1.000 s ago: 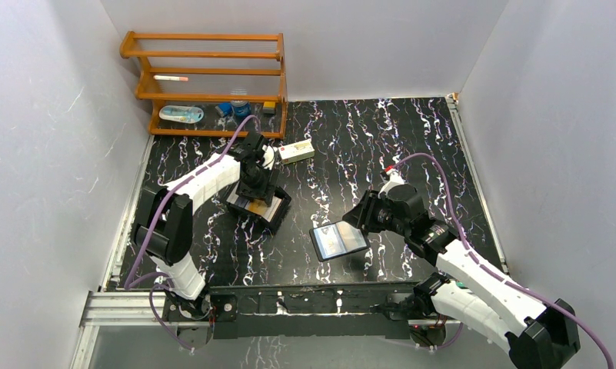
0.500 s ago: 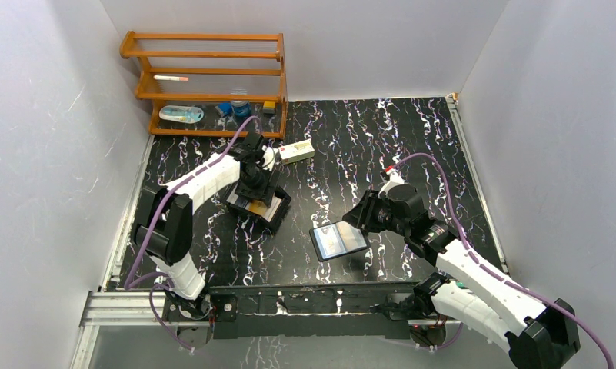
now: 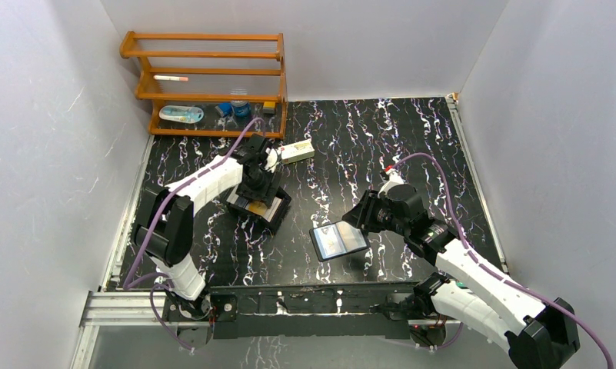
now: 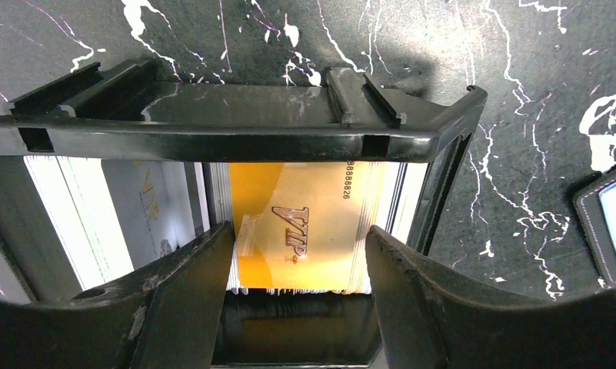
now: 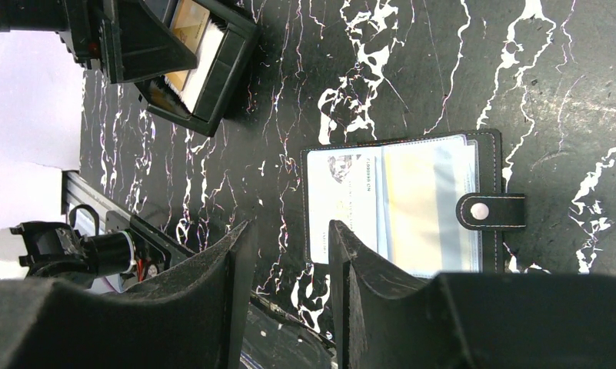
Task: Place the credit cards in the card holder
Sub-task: Pick up the credit card from the storage box, then insert the credit card into the card holder.
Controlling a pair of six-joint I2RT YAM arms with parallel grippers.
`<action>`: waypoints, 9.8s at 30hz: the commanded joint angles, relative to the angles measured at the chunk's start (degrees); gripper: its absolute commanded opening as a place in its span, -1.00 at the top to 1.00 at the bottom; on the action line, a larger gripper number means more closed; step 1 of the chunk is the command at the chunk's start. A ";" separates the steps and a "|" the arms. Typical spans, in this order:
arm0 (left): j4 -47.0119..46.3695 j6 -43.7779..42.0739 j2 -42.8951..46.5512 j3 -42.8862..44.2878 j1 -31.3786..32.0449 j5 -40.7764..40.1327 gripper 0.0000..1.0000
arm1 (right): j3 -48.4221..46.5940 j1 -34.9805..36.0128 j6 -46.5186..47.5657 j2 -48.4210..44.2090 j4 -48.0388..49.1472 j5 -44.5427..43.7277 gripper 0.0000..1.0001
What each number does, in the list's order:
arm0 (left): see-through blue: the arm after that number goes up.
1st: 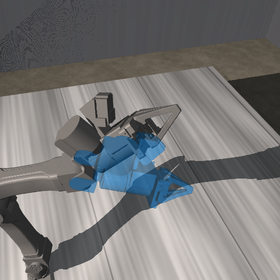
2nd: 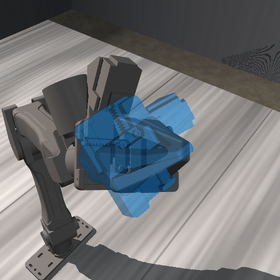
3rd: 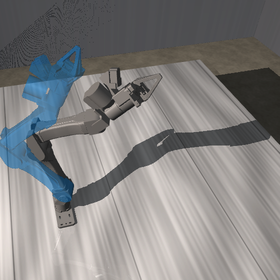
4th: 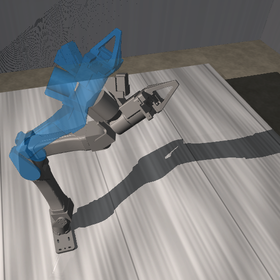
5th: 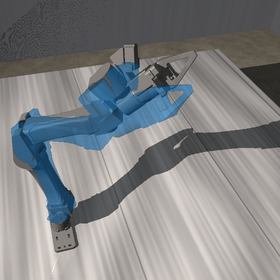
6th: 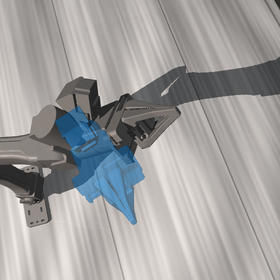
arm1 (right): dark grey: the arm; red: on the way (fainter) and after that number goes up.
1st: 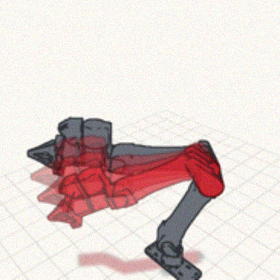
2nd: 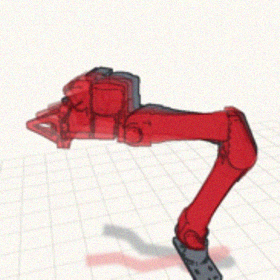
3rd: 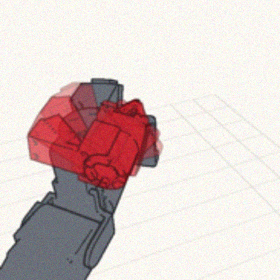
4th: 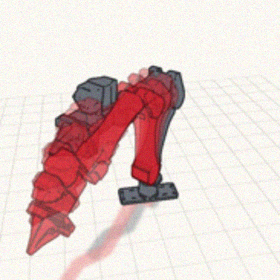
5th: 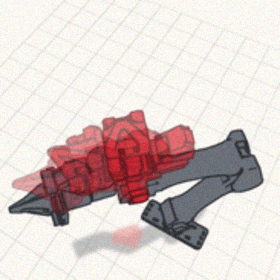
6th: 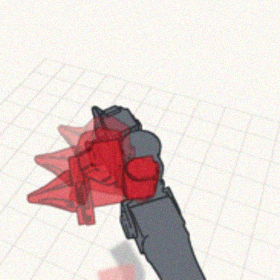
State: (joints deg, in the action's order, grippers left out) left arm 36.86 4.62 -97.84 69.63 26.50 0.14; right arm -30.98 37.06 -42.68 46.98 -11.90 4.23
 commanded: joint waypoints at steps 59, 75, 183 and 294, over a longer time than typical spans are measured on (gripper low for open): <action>-5.61 12.89 17.96 -0.83 10.19 12.61 0.24 | -19.19 3.06 -19.34 33.20 29.10 8.08 0.16; -8.81 18.59 26.35 -3.20 10.59 15.74 -0.25 | -12.91 0.81 -7.49 27.49 34.96 18.58 1.00; -55.49 57.66 7.18 -29.71 23.23 9.37 1.00 | 13.17 -2.83 -8.71 12.04 3.92 1.05 0.25; -35.44 46.82 4.65 -24.77 25.01 0.55 0.26 | 16.74 -2.39 -10.05 10.55 9.09 2.71 0.34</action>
State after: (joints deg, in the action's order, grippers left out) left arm -6.74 53.74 -93.93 45.76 51.77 5.93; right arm -15.92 34.15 -52.77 57.89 -1.43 6.22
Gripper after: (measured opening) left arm 0.387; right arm 0.329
